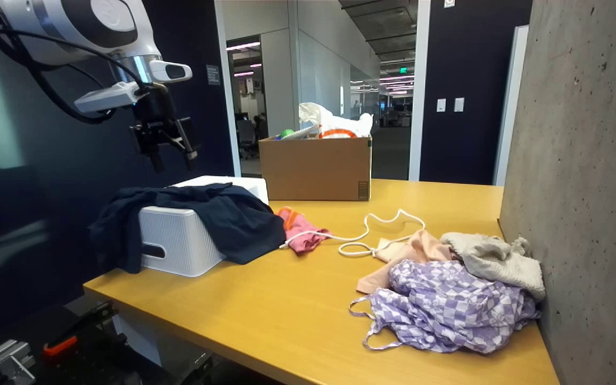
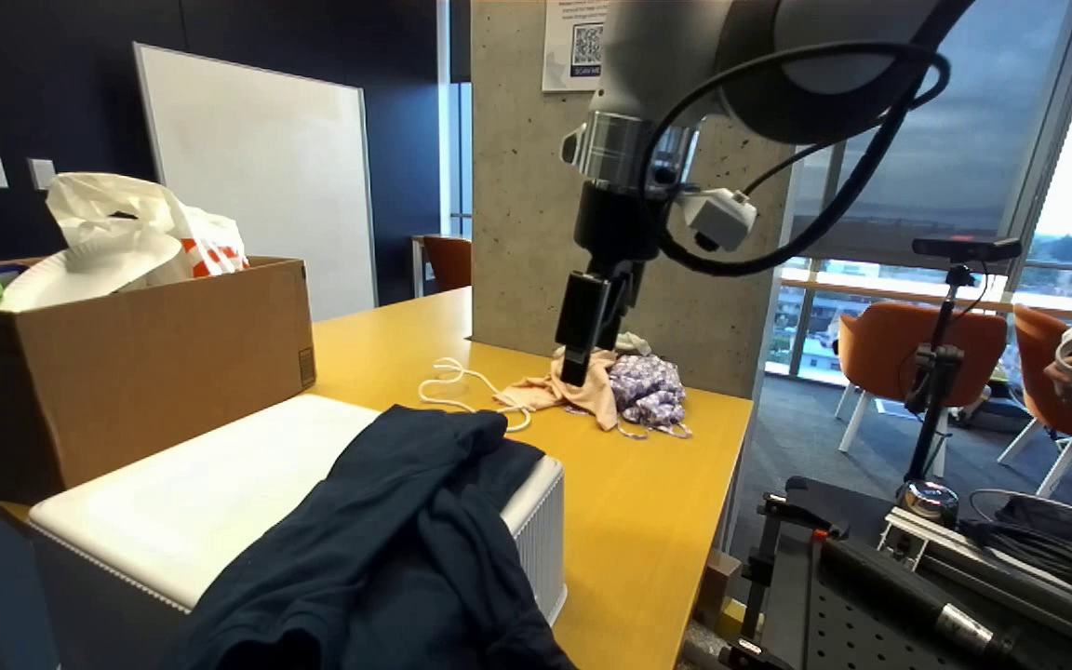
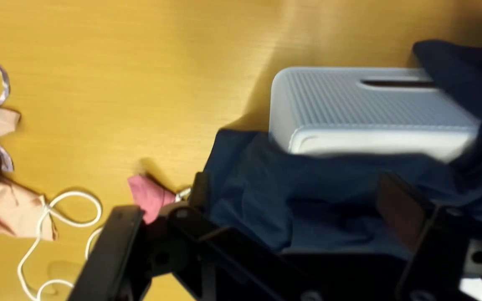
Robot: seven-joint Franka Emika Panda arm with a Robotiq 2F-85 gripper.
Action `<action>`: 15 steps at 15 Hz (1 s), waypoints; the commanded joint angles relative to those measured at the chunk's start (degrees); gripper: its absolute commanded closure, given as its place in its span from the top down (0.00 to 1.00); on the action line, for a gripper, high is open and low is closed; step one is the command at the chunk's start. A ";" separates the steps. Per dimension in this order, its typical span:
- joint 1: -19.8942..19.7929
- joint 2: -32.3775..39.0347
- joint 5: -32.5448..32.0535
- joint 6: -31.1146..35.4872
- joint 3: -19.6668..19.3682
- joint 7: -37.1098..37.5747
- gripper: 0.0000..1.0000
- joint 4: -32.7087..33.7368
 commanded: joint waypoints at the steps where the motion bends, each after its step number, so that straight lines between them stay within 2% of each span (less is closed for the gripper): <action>1: -0.51 8.32 -4.95 7.92 -1.41 1.53 1.00 6.55; 9: 1.67 20.64 -1.85 18.04 -3.50 0.74 1.00 13.37; 15: 3.97 21.11 1.93 21.92 -2.03 0.15 1.00 12.35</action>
